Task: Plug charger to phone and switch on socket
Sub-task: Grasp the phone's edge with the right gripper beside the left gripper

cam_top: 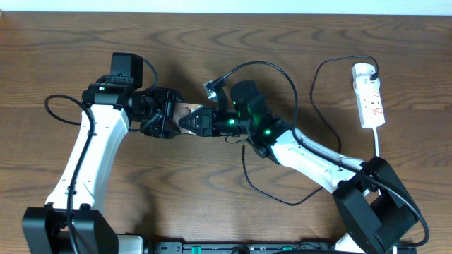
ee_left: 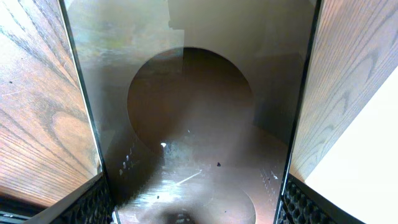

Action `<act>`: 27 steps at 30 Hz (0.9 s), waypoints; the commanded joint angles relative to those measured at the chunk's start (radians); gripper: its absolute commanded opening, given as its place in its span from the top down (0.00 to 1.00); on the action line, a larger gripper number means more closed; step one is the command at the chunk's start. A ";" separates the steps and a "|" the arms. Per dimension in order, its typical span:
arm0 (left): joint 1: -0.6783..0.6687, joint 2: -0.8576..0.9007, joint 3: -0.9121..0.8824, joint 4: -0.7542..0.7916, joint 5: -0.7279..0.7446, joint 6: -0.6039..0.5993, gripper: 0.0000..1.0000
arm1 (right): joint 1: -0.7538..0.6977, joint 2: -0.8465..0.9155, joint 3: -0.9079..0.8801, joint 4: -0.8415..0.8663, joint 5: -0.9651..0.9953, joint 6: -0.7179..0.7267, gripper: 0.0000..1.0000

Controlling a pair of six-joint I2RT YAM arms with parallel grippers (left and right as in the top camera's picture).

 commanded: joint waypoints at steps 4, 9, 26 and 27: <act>-0.020 -0.021 0.029 0.002 0.017 0.002 0.93 | 0.019 0.002 0.014 0.001 0.019 -0.031 0.70; -0.040 -0.021 0.029 0.002 0.016 0.002 0.93 | 0.019 0.002 0.014 -0.005 0.020 -0.075 0.70; -0.042 -0.021 0.029 -0.011 0.016 0.006 0.93 | 0.019 0.002 0.014 -0.051 0.044 -0.150 0.79; -0.042 -0.021 0.029 -0.011 0.015 0.006 0.93 | 0.019 0.002 0.014 -0.051 0.047 -0.150 0.79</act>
